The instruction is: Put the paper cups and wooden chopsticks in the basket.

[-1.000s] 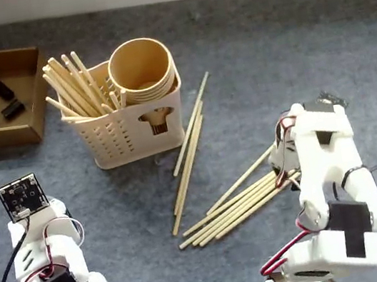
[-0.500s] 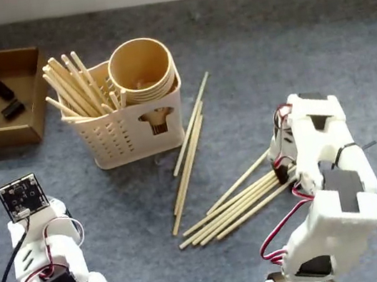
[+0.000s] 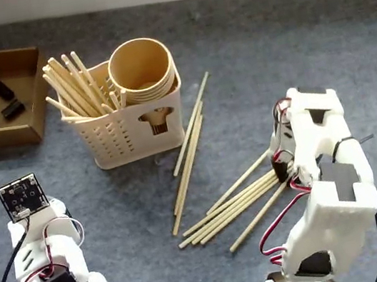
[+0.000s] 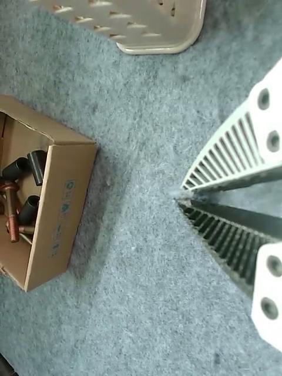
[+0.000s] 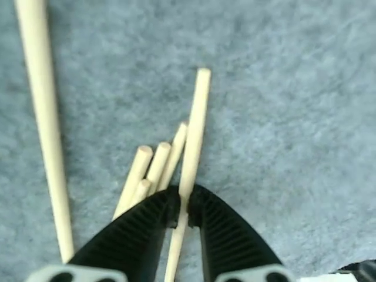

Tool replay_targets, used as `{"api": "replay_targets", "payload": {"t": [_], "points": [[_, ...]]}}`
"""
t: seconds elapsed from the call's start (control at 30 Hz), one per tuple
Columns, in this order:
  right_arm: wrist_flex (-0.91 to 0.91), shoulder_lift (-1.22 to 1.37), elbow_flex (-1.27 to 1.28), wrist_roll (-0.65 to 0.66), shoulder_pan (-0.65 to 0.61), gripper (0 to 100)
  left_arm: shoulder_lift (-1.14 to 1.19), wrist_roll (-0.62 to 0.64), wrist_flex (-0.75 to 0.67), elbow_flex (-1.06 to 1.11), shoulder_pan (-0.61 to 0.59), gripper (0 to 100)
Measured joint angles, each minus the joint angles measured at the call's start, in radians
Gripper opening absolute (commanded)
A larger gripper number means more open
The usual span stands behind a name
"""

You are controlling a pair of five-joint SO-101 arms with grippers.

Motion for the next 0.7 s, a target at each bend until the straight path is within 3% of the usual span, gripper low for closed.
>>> {"api": "replay_targets", "payload": {"t": [0.7], "points": [[0.106, -0.422, -0.011, 0.0, -0.015, 0.5, 0.0, 0.0, 0.0, 0.0, 0.0, 1]]}}
